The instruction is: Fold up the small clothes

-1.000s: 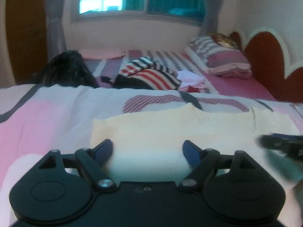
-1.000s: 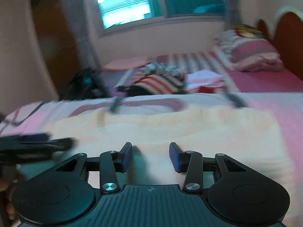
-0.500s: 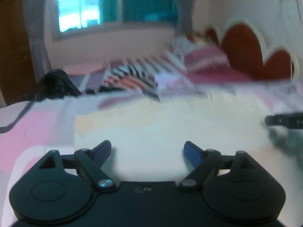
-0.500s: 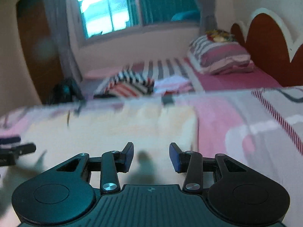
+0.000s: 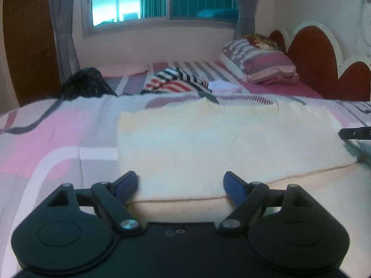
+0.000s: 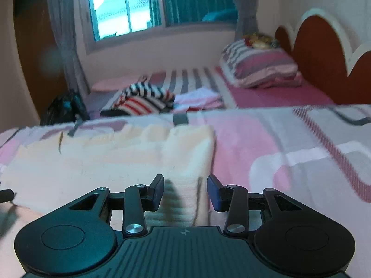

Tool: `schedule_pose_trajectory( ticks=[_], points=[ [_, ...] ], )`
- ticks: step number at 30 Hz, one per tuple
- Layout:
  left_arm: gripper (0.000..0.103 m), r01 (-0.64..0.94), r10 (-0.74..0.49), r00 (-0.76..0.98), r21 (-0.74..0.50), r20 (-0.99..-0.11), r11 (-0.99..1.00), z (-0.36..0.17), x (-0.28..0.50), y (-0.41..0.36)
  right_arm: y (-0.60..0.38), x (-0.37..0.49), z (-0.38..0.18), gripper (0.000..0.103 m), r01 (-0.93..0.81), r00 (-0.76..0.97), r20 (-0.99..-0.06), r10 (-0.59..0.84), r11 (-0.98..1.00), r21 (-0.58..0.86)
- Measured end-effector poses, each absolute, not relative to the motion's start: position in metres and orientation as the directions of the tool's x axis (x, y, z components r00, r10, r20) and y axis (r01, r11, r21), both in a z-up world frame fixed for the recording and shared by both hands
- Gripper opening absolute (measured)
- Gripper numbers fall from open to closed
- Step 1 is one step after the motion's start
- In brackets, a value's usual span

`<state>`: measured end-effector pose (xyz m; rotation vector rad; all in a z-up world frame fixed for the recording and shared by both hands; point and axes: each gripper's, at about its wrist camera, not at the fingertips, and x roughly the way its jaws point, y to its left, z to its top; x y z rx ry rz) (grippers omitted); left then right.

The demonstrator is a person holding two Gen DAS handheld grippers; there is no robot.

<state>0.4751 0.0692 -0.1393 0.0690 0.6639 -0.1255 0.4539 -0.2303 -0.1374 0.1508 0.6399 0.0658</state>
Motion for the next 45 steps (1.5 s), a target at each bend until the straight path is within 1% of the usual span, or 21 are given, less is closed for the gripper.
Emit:
schedule_pose_trajectory(
  ticks=[1,2,7,8,11,13,15,19,21,24,25,26,27,29,31,34,38,40,42,43,45],
  points=[
    [0.082,0.135,-0.091,0.779,0.023,-0.621,0.991,-0.138,0.476,0.069,-0.229,0.455,-0.141,0.022,-0.021,0.796,-0.595,0.107,0.988,0.151],
    [0.082,0.131,-0.085,0.778,0.028,-0.622,0.991,-0.136,0.477,0.069,-0.228,0.455,-0.144,0.019,-0.03,0.796,-0.596,0.108,0.99,0.139],
    [0.081,0.123,-0.078,0.781,0.03,-0.62,0.992,-0.135,0.478,0.069,-0.215,0.45,-0.14,0.018,-0.011,0.835,-0.55,0.011,1.0,0.004],
    [0.08,0.119,-0.076,0.784,0.029,-0.616,0.992,-0.135,0.477,0.068,-0.213,0.451,-0.139,0.018,-0.021,0.835,-0.55,0.018,1.0,0.001],
    [0.079,0.101,-0.069,0.797,0.02,-0.6,0.995,-0.132,0.477,0.068,-0.214,0.461,-0.146,0.018,-0.037,0.802,-0.596,0.041,0.999,0.019],
    [0.079,0.087,-0.064,0.805,0.01,-0.589,0.996,-0.13,0.479,0.069,-0.216,0.463,-0.147,0.006,-0.048,0.802,-0.594,0.063,0.998,0.041],
    [0.079,0.083,-0.066,0.802,0.002,-0.593,0.997,-0.129,0.482,0.068,-0.215,0.462,-0.146,0.006,-0.065,0.806,-0.589,0.069,0.998,0.028],
    [0.079,0.098,-0.066,0.793,0.02,-0.605,0.995,-0.131,0.486,0.062,-0.214,0.458,-0.132,0.006,-0.067,0.855,-0.516,0.053,0.998,-0.008],
    [0.08,0.102,-0.053,0.773,0.041,-0.632,0.994,-0.137,0.489,0.058,-0.216,0.468,-0.138,0.006,-0.057,0.844,-0.534,0.048,0.998,-0.001],
    [0.079,0.097,-0.047,0.772,0.045,-0.634,0.994,-0.136,0.487,0.056,-0.217,0.478,-0.155,0.006,-0.052,0.811,-0.585,0.027,0.998,-0.027],
    [0.078,0.1,-0.054,0.776,0.038,-0.628,0.994,-0.132,0.484,0.056,-0.216,0.475,-0.154,0.006,-0.054,0.816,-0.578,0.02,0.998,-0.043],
    [0.078,0.108,-0.069,0.789,0.028,-0.611,0.994,-0.128,0.481,0.054,-0.214,0.469,-0.149,0.007,-0.043,0.824,-0.567,0.005,0.998,-0.054],
    [0.079,0.118,-0.086,0.798,0.015,-0.597,0.993,-0.125,0.479,0.051,-0.213,0.462,-0.143,0.014,-0.025,0.834,-0.552,-0.006,0.998,-0.049],
    [0.079,0.148,-0.129,0.797,-0.015,-0.59,0.989,-0.122,0.481,0.039,-0.207,0.448,-0.134,0.019,-0.022,0.852,-0.523,0.017,1.0,-0.003],
    [0.08,0.17,-0.138,0.789,-0.002,-0.599,0.985,-0.124,0.485,0.021,-0.192,0.444,-0.133,0.019,-0.073,0.84,-0.537,0.08,0.997,0.035],
    [0.082,0.18,-0.122,0.749,0.023,-0.651,0.983,-0.139,0.491,0.008,-0.172,0.448,-0.147,0.018,-0.108,0.786,-0.61,0.102,0.994,0.027],
    [0.084,0.164,-0.101,0.764,0.04,-0.637,0.986,-0.14,0.477,0.031,-0.193,0.431,-0.151,0.018,-0.08,0.779,-0.62,0.092,0.996,0.048],
    [0.083,0.145,-0.095,0.764,0.027,-0.639,0.989,-0.138,0.476,0.039,-0.199,0.423,-0.149,0.018,-0.1,0.772,-0.627,0.101,0.994,0.038],
    [0.079,0.125,-0.071,0.773,0.041,-0.631,0.991,-0.131,0.476,0.034,-0.196,0.42,-0.143,0.019,-0.09,0.786,-0.613,0.076,0.996,0.007],
    [0.08,0.132,-0.074,0.776,0.046,-0.627,0.99,-0.128,0.477,0.029,-0.197,0.422,-0.141,0.019,-0.08,0.793,-0.604,0.079,0.996,0.026],
    [0.08,0.133,-0.06,0.753,0.063,-0.655,0.989,-0.131,0.481,0.02,-0.199,0.428,-0.145,0.018,-0.045,0.779,-0.623,0.073,0.997,0.06]
  ],
)
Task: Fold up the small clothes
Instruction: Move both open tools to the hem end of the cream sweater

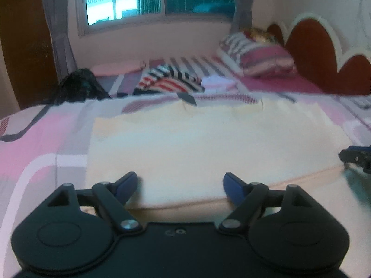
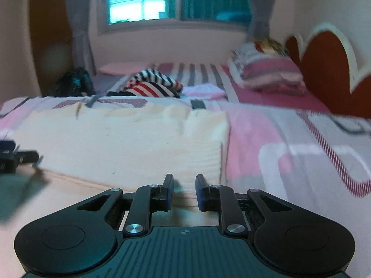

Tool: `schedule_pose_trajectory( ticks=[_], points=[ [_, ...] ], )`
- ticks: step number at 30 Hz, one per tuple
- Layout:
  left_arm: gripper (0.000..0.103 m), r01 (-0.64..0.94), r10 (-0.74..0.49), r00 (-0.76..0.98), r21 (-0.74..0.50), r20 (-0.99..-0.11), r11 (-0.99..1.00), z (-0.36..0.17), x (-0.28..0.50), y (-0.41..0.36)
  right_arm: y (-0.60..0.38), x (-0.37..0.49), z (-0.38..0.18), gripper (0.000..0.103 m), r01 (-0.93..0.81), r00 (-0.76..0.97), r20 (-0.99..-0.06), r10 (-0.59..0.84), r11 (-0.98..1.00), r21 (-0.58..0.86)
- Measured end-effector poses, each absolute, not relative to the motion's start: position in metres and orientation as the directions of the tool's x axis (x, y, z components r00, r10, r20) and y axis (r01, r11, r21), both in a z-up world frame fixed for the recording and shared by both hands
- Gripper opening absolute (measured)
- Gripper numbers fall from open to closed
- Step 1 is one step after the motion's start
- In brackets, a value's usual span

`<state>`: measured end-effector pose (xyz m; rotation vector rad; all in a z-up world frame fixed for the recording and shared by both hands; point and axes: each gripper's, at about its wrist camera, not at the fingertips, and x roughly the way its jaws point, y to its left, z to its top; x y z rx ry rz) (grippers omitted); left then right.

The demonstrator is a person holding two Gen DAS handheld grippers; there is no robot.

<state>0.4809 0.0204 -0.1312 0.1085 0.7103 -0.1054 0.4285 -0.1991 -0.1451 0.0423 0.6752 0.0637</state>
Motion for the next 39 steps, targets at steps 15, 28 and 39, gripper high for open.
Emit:
schedule_pose_trajectory(
  ticks=[15,28,39],
  points=[
    [0.074,0.189,-0.059,0.748,0.126,-0.661,0.974,-0.102,0.43,0.024,-0.182,0.384,-0.11,0.035,-0.075,0.738,-0.667,0.1,0.995,0.067],
    [0.076,0.21,-0.1,0.736,0.085,-0.67,0.974,-0.091,0.33,0.058,-0.165,0.284,-0.085,0.057,-0.105,0.741,-0.651,0.165,0.986,0.131],
    [0.059,0.127,-0.067,0.621,0.016,-0.781,0.992,-0.1,0.195,0.111,-0.245,0.147,-0.102,0.057,0.005,0.649,-0.719,0.248,0.944,0.33]
  ],
)
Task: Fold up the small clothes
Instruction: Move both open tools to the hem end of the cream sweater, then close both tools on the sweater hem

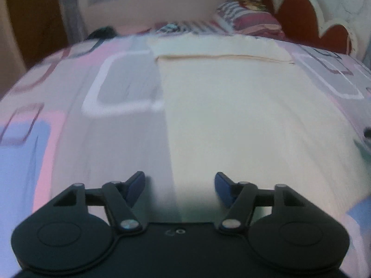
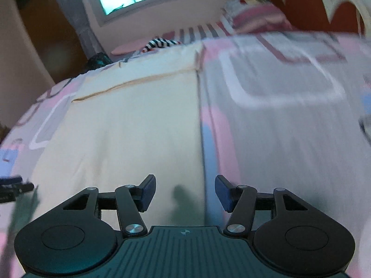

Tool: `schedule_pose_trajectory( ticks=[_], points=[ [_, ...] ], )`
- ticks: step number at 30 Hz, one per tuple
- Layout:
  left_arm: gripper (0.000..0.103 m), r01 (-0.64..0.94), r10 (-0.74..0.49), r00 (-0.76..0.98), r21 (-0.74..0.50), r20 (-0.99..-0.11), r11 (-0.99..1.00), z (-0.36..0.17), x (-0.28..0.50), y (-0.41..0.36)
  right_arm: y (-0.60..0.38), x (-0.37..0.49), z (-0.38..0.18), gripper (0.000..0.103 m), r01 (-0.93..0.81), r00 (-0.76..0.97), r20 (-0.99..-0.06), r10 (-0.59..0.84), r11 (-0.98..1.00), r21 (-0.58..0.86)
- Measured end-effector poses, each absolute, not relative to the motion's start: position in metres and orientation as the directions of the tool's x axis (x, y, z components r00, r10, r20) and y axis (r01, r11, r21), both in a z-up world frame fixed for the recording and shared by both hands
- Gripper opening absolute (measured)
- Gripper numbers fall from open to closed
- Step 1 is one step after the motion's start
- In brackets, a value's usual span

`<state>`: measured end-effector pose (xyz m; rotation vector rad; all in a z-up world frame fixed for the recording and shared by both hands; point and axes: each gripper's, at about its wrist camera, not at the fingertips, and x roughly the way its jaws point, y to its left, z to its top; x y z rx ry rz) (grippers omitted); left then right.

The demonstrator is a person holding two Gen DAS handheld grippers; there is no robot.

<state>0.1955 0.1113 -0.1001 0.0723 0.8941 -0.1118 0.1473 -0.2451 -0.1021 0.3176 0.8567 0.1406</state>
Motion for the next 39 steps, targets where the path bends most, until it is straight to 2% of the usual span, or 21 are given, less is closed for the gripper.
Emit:
schedule_pose_trajectory(
  ticks=[3,9,16,23,28,32,38,39],
  points=[
    [0.051,0.04,-0.138,0.588,-0.142,-0.797,0.989,-0.103,0.178,0.131,-0.259,0.121,-0.103,0.057,0.028,0.637,-0.714,0.29,0.917,0.397],
    [0.05,-0.119,-0.228,0.581,-0.358,-0.782,0.926,-0.107,0.15,0.156,-0.269,0.091,-0.108,0.057,0.011,0.614,-0.705,0.356,0.889,0.459],
    [0.049,-0.137,-0.321,0.577,-0.477,-0.751,0.868,-0.118,0.147,0.159,-0.274,0.084,-0.126,0.057,0.025,0.591,-0.676,0.44,0.828,0.56],
    [0.045,-0.143,-0.419,0.611,-0.614,-0.672,0.776,-0.14,0.184,0.169,-0.279,0.117,-0.135,0.057,0.045,0.598,-0.614,0.515,0.743,0.667],
    [0.044,-0.092,-0.463,0.592,-0.626,-0.66,0.774,-0.141,0.182,0.167,-0.285,0.129,-0.142,0.056,0.056,0.593,-0.571,0.567,0.679,0.732],
    [0.04,-0.069,-0.514,0.578,-0.666,-0.634,0.743,-0.146,0.169,0.177,-0.285,0.117,-0.142,0.035,0.018,0.559,-0.577,0.596,0.687,0.727],
    [0.043,-0.062,-0.512,0.565,-0.652,-0.647,0.755,-0.146,0.176,0.172,-0.282,0.114,-0.149,0.032,0.026,0.533,-0.56,0.634,0.649,0.76],
    [0.042,-0.052,-0.503,0.565,-0.637,-0.654,0.769,-0.145,0.179,0.169,-0.28,0.116,-0.149,0.027,0.019,0.534,-0.562,0.632,0.655,0.755]
  ],
)
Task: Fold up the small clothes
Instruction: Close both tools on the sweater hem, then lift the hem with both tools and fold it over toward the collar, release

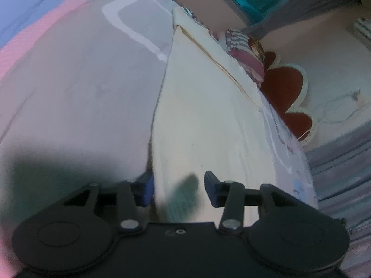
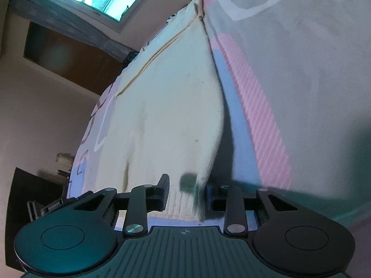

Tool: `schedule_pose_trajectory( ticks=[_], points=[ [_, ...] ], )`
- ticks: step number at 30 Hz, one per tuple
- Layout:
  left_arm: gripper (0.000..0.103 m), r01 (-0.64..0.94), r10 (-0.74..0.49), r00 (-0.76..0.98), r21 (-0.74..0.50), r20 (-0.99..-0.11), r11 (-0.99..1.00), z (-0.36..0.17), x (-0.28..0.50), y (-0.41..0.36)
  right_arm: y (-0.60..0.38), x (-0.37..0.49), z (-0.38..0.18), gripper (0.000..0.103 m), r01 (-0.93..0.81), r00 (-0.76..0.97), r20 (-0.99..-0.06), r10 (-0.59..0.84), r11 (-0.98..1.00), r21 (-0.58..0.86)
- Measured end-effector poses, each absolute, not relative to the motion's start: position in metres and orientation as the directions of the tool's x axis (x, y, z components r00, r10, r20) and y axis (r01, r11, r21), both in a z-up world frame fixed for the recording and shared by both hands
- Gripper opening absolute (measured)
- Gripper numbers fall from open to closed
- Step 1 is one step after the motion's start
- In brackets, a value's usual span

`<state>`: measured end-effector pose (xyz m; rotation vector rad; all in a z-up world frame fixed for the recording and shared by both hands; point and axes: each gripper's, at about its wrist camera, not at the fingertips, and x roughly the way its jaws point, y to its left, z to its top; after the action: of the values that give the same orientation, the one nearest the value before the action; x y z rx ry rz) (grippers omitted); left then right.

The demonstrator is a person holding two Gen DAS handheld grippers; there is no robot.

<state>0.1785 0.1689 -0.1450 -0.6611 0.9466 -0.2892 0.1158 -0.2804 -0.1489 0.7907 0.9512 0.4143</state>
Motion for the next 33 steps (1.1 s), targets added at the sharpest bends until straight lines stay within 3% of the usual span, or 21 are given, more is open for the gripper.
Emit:
schedule_pose_trajectory(
  ticks=[2,3,8,10,15,21,27,33],
  points=[
    [0.033,-0.033,-0.479,0.566,-0.598,-0.671,0.801,-0.142,0.182,0.162,-0.278,0.119,-0.15,0.006,0.016,0.529,-0.577,0.623,0.672,0.74],
    [0.0,-0.033,-0.464,0.567,-0.581,-0.681,0.813,-0.141,0.18,0.161,-0.277,0.122,-0.151,0.004,0.026,0.519,-0.597,0.612,0.686,0.727],
    [0.001,0.003,-0.461,0.669,-0.619,-0.583,0.786,-0.117,0.158,0.17,-0.283,0.11,-0.124,0.004,-0.034,0.574,-0.537,0.617,0.674,0.738],
    [0.001,-0.004,-0.443,0.663,-0.594,-0.603,0.804,-0.119,0.159,0.169,-0.284,0.109,-0.116,0.004,-0.058,0.594,-0.526,0.609,0.684,0.727],
    [0.002,-0.098,-0.422,0.601,-0.587,-0.679,0.804,-0.151,0.173,0.17,-0.283,0.12,-0.146,0.004,0.033,0.53,-0.61,0.589,0.705,0.709],
    [0.002,-0.078,-0.367,0.589,-0.503,-0.72,0.861,-0.137,0.184,0.158,-0.288,0.131,-0.125,0.004,-0.002,0.576,-0.552,0.602,0.677,0.736],
    [0.002,-0.08,-0.42,0.688,-0.636,-0.592,0.767,-0.09,0.194,0.173,-0.285,0.151,-0.065,0.004,-0.123,0.638,-0.471,0.61,0.684,0.719],
    [0.002,-0.024,-0.463,0.743,-0.71,-0.484,0.704,-0.044,0.261,0.173,-0.282,0.204,-0.015,0.004,-0.171,0.69,-0.408,0.598,0.682,0.711]
  ],
)
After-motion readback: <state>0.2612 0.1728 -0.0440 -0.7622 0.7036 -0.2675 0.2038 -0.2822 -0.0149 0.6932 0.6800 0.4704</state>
